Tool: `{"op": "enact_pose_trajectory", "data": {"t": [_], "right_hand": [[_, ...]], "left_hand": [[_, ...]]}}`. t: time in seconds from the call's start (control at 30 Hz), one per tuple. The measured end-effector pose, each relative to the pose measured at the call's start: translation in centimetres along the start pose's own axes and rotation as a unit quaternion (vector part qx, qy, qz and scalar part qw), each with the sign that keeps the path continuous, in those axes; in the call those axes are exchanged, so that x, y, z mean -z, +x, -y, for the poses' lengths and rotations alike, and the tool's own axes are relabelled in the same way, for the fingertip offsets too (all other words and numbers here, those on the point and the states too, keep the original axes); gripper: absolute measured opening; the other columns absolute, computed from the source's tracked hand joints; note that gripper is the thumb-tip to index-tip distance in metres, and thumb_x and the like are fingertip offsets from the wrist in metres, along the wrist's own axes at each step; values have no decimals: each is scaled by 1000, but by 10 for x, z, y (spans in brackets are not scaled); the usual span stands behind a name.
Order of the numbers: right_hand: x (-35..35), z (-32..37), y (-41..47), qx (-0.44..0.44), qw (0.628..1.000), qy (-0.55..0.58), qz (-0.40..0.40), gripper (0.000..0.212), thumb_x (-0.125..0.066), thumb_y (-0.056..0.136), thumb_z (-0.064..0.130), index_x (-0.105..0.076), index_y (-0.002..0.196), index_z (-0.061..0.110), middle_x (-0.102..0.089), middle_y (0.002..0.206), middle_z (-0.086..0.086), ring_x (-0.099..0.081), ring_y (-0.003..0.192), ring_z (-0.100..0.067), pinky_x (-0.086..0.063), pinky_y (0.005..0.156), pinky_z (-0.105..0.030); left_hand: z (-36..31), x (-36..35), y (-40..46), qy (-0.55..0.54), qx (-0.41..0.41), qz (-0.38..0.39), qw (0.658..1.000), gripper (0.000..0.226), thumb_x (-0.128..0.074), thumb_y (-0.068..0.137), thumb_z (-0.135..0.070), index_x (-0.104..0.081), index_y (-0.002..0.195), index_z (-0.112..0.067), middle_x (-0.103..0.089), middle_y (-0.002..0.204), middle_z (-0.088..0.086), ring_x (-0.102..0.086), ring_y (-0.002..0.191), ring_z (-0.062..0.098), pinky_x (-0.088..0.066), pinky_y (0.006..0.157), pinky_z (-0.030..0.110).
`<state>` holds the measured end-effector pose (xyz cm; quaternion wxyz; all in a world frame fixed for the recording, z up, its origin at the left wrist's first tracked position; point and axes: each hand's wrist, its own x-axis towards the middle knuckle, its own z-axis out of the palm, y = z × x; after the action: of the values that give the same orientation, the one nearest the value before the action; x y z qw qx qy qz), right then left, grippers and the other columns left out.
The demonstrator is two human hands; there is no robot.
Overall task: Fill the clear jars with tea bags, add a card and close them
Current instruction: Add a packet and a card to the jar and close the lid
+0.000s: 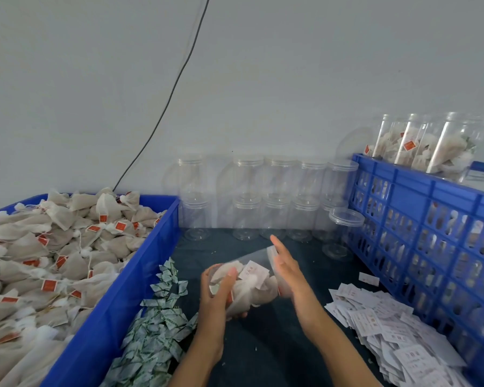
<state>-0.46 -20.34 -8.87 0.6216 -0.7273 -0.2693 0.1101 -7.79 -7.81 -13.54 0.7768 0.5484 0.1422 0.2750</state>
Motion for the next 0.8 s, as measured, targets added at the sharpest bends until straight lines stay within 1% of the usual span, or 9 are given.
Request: {"op": "enact_pose_trajectory", "data": {"t": [0.13,0.23,0.3,0.4,0.47,0.57,0.63,0.7,0.8], "right_hand": [[5,-8,-15,46,995,47,76,52,-59,93,20,-41,137,44,-44,143,6,-40,134,-9,-37,112,-37],[3,-11,-15,21,1000,9,10,47,-54,82,54,-47,126,42,-58,118,-12,-61,100,-10,-48,80,-12],[2,-9,-12,-5,1000,-5,11,55,-46,74,68,-44,123,42,-56,118,-3,-58,96,0,-44,70,-7],[5,-12,-13,17,997,76,31,48,-61,85,56,-45,128,41,-48,136,7,-52,120,-8,-48,91,-22],[6,-14,-12,31,995,90,18,50,-66,79,42,-51,127,40,-52,133,6,-55,120,-9,-51,95,-31],[1,-11,-10,-16,997,59,-42,38,-65,81,59,-56,112,39,-65,102,11,-65,84,5,-51,63,-13],[1,-11,-9,-41,997,59,-28,52,-58,77,69,-51,118,39,-60,109,14,-63,89,6,-50,73,-17],[4,-14,-9,-20,996,87,6,64,-67,75,64,-43,131,43,-51,127,11,-56,112,0,-49,94,-28],[7,-13,-12,29,997,71,17,61,-76,73,41,-49,128,44,-52,128,13,-54,111,7,-50,83,-17]], "left_hand": [[0,7,4,-17,40,-13,999,62,-64,61,-54,-56,114,-24,-68,104,15,-68,72,23,-51,49,30],[0,8,4,0,-3,-12,1000,58,-69,59,-53,-57,110,-28,-68,108,13,-68,79,25,-51,50,31],[0,6,4,4,-18,-7,1000,57,-70,59,-53,-58,110,-29,-68,109,11,-68,82,25,-51,49,31],[1,4,5,-10,2,4,1000,55,-67,61,-51,-59,109,-26,-71,101,11,-68,71,20,-50,47,30],[2,4,5,-10,14,5,1000,54,-65,62,-51,-59,109,-26,-72,97,9,-69,68,20,-51,48,30],[2,3,4,-2,0,-1,1000,47,-67,64,-46,-59,107,-28,-72,98,7,-69,67,17,-51,47,30],[2,4,3,3,1,-3,1000,48,-66,65,-46,-58,109,-28,-71,99,7,-69,68,17,-51,48,30],[3,4,3,0,16,-3,1000,53,-65,65,-49,-58,112,-25,-70,100,10,-68,69,20,-52,49,30],[1,5,5,-15,46,-4,999,61,-61,65,-52,-56,117,-20,-68,104,16,-66,74,25,-52,49,30]]}}
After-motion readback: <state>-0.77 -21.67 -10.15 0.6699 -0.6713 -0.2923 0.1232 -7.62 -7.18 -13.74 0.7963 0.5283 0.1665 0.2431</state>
